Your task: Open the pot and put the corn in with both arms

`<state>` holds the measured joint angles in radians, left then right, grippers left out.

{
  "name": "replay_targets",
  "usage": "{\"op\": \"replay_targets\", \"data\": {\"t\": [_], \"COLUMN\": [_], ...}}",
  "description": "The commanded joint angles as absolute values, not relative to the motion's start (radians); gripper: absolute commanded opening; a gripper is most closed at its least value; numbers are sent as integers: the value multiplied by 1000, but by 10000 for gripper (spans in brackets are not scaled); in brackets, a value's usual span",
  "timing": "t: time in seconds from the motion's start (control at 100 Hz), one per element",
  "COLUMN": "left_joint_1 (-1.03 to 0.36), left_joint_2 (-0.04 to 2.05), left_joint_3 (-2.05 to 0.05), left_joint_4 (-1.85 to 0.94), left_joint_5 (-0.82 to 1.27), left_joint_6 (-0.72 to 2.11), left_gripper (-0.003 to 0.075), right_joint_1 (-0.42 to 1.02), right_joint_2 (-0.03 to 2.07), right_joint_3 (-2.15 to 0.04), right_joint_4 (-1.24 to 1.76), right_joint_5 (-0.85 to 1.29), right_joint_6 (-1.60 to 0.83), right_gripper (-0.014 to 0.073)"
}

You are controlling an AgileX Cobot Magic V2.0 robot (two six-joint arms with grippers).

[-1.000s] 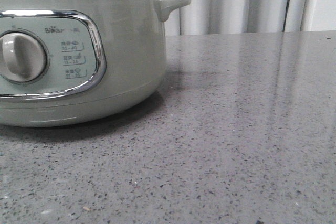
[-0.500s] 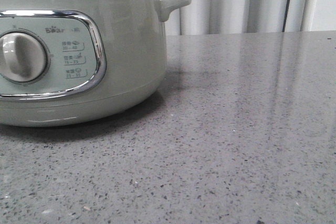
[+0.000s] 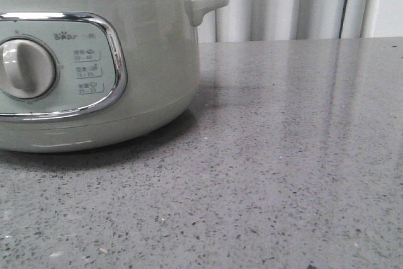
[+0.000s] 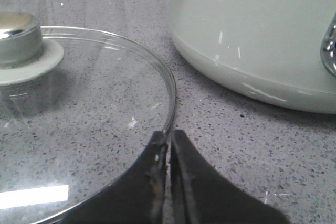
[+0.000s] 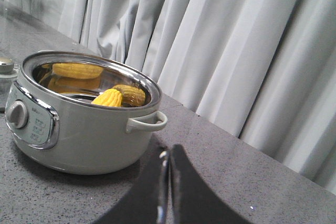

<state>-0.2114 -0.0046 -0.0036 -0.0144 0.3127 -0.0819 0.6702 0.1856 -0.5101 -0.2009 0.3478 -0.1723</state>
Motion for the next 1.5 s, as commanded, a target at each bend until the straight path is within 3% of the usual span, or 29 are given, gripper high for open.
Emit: {"op": "replay_targets", "data": {"t": [0.0, 0.57, 0.86, 1.07, 1.14, 1.22, 1.49], "left_joint_1": [-211, -211, -213, -213, -213, -213, -213], "left_joint_2": [-34, -34, -34, -34, -34, -34, -34], "left_joint_3": [23, 23, 23, 23, 23, 23, 23], "left_joint_4": [-15, -15, -15, -15, -15, -15, -15], "left_joint_5": [260, 260, 260, 260, 260, 260, 260], "left_joint_6": [-80, -80, -80, -80, -80, -80, -80], "left_gripper": [-20, -20, -20, -20, -20, -20, -20], "right_joint_1": [664, 653, 298, 72, 28, -4, -34], "right_joint_2": [195, 193, 97, -1, -29, -30, -32], "right_joint_3": [-534, -527, -308, -35, 34, 21, 28], "right_joint_4": [-214, -214, -106, -100, -99, -96, -87], "right_joint_5": [269, 269, 288, 55, 0, 149, 309], "right_joint_6": [-176, -176, -176, -176, -176, -176, -176], "right_gripper": [-53, -53, -53, -53, -53, -53, -53]}}
